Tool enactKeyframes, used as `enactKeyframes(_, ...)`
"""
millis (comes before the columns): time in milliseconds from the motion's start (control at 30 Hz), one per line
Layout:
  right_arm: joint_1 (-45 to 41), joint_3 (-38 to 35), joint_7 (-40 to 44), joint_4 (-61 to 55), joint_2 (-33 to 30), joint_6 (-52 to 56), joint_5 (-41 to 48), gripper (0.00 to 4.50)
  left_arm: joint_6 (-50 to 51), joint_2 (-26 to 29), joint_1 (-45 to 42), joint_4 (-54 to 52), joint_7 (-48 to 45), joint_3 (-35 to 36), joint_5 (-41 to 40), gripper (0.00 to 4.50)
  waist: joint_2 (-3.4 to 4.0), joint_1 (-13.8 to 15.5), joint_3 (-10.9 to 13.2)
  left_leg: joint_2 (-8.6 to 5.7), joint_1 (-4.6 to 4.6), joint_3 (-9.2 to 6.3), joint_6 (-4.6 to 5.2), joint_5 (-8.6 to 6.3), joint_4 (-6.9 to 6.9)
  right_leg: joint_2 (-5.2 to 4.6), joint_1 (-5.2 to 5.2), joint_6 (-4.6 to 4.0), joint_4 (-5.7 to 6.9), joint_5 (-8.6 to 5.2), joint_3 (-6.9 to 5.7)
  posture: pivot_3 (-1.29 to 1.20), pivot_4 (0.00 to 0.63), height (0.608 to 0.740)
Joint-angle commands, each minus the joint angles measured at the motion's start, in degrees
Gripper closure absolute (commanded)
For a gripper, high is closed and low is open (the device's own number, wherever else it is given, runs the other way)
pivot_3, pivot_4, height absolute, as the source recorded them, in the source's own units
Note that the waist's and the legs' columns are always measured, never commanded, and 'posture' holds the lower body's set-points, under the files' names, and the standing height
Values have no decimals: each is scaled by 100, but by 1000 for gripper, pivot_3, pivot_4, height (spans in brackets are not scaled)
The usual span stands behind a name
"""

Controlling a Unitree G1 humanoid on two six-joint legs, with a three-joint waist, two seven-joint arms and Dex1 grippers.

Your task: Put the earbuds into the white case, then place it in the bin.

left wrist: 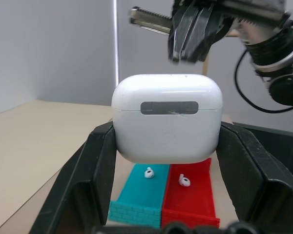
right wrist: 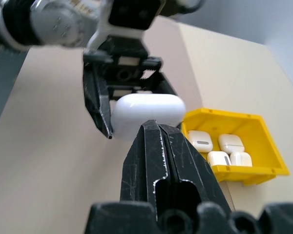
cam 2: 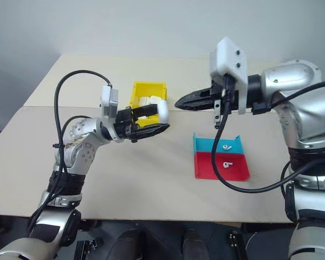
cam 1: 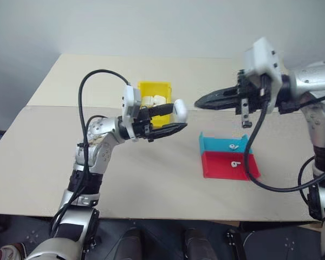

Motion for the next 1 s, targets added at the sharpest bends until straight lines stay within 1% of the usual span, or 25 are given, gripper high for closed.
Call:
enactKeyframes(33, 581, -989, -687, -846, -106, 797, 712, 4477, -91, -160, -116, -182, 1121, 184, 424, 1728, -1, 28, -1, 0, -1, -5, 0, 0, 1, 0, 3, 0, 0, 0, -4, 0, 150, 740)
enactKeyframes(133, 1455, -1366, -1334, -1627, -60, 1085, 864, 4477, -259, -472, -314, 78, 2415, 266, 1051, 1728, -4, 64, -2, -2, 0, -12, 1, -1, 4, -3, 15, 3, -17, 1, -9, 0, 150, 740)
enactKeyframes(233, 2019, -1417, -2097, -2214, 172, 1330, 942, 4477, -348, -740, -587, 573, 3427, 358, 1538, 1728, -4, 57, -2, -6, 1, -11, 1, 0, 8, -4, 9, 3, -20, 2, -5, 0, 150, 740)
enactKeyframes(367, 2369, -1229, -2680, -2654, 361, 1407, 944, 4477, -622, -807, -979, 1523, 4137, 224, 2163, 1728, -4, -20, -2, -7, 8, -10, 0, 0, 7, -1, 8, 3, -10, 2, -1, 0, 150, 740)
enactKeyframes(467, 2406, -1177, -2904, -2738, 413, 1448, 1053, 4477, -591, -1026, -1523, 2640, 4786, 419, 2282, 1728, -4, -11, -2, -9, 10, -11, 0, 0, 7, 0, 10, 3, -10, 2, -1, 0, 150, 740)
enactKeyframes(533, 2398, -1164, -3027, -2748, 392, 1446, 1083, 4477, -712, -1125, -1798, 3232, 5006, 526, 2293, 1728, -5, -4, -2, -10, 7, -12, 0, 0, 7, -1, 10, 3, -12, 2, -2, 0, 150, 740)
enactKeyframes(667, 2445, -1189, -3191, -2771, 369, 1416, 1181, 4477, -1043, -1143, -2250, 4350, 5262, 457, 2559, 1728, -5, -6, -2, -10, 1, -12, 0, 0, -1, -1, 7, 3, -25, 2, -4, 0, 150, 740)
enactKeyframes(733, 2515, -1194, -3275, -2819, 392, 1393, 1238, 4500, -1240, -1193, -2440, 4869, 5282, 475, 2580, 1004, -5, -6, -2, -10, -2, -12, 0, 0, -2, -1, 7, 3, -25, 2, -5, 0, 150, 740)
enactKeyframes(767, 2531, -1190, -3306, -2828, 397, 1382, 1261, 4500, -1304, -1209, -2513, 5048, 5277, 496, 2573, 772, -5, -4, -2, -10, -3, -12, 0, 0, -3, -1, 7, 3, -25, 2, -6, 0, 150, 740)
enactKeyframes(800, 2547, -1181, -3333, -2837, 400, 1364, 1281, 4500, -1381, -1215, -2567, 5191, 5235, 476, 2596, 408, -5, -3, -2, -10, -4, -12, 0, 0, -3, -1, 8, 3, -25, 2, -6, 0, 150, 740)
enactKeyframes(833, 2555, -1174, -3354, -2840, 397, 1349, 1300, 4500, -1450, -1213, -2610, 5301, 5204, 459, 2618, 157, -5, -5, -2, -10, -5, -11, 0, 0, -3, -2, 8, 4, -26, 2, -7, 0, 150, 740)
enactKeyframes(867, 2564, -1173, -3366, -2839, 392, 1331, 1321, 4500, -1533, -1220, -2615, 5320, 5172, 460, 2614, 12, -5, -5, -2, -11, -4, -11, 0, 0, -2, -2, 8, 4, -26, 2, -7, 0, 150, 740)
enactKeyframes(967, 2569, -1175, -3393, -2823, 383, 1301, 1356, 4500, -1747, -1201, -2549, 5210, 5062, 472, 2610, 12, -5, -7, -2, -10, -3, -11, 0, 0, -2, -1, 7, 4, -26, 2, -7, 0, 150, 740)
enactKeyframes(1000, 2575, -1178, -3399, -2820, 381, 1295, 1367, 4500, -1729, -1168, -2473, 5027, 4921, 516, 2524, 12, -5, -9, -2, -10, -3, -11, 0, 0, -2, -1, 7, 4, -26, 2, -6, 0, 150, 740)
